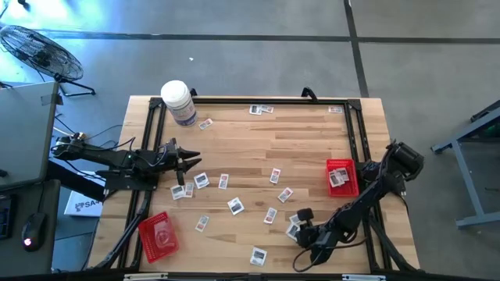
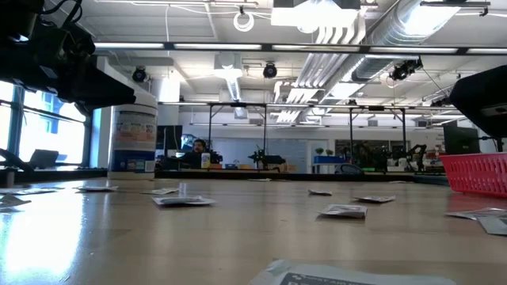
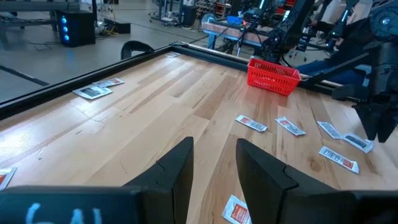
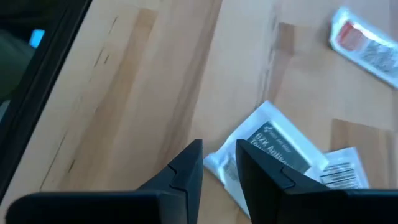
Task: Pick & Place First Aid Supplies
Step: Put the towelette pack into the right red bin
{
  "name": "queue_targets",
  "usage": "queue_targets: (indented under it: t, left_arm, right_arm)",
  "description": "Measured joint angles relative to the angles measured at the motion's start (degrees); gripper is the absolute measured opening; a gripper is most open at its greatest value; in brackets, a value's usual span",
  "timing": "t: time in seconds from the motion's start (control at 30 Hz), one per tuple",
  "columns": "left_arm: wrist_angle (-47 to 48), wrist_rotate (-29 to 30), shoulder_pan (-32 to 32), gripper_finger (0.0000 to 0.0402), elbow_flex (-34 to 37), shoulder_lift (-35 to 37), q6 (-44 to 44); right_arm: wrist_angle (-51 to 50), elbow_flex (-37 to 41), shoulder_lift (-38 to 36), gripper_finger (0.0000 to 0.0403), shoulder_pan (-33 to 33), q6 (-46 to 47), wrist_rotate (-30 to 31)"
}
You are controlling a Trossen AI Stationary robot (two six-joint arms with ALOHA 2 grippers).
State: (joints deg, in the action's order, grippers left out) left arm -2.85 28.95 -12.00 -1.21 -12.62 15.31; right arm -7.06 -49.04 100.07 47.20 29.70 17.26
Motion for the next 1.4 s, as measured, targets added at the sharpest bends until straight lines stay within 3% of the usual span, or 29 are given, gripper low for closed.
queue_targets:
  t: [0.13, 0.5, 1.03, 1.4]
  left_arm:
    - [0.0, 0.0, 0.0, 0.0119, 0.0, 0.0, 0.0]
    - [0.0, 0.0, 0.0, 0.0119, 0.0, 0.0, 0.0]
    - [0.0, 0.0, 0.0, 0.0119, 0.0, 0.0, 0.0]
    - [0.0, 0.0, 0.0, 0.0119, 0.0, 0.0, 0.0]
  right_arm:
    - [-0.4, 0.0, 0.0, 0.0095, 0.0, -3.0, -3.7]
    - [1.4, 2.2, -0.1, 0.0094, -1.3, -13.0, -3.3]
    - [3.5, 2.2, 2.4, 0.0092, -3.6, -18.2, -4.0]
    - [3.7, 2.2, 2.6, 0.001, -4.5, -17.6, -2.2]
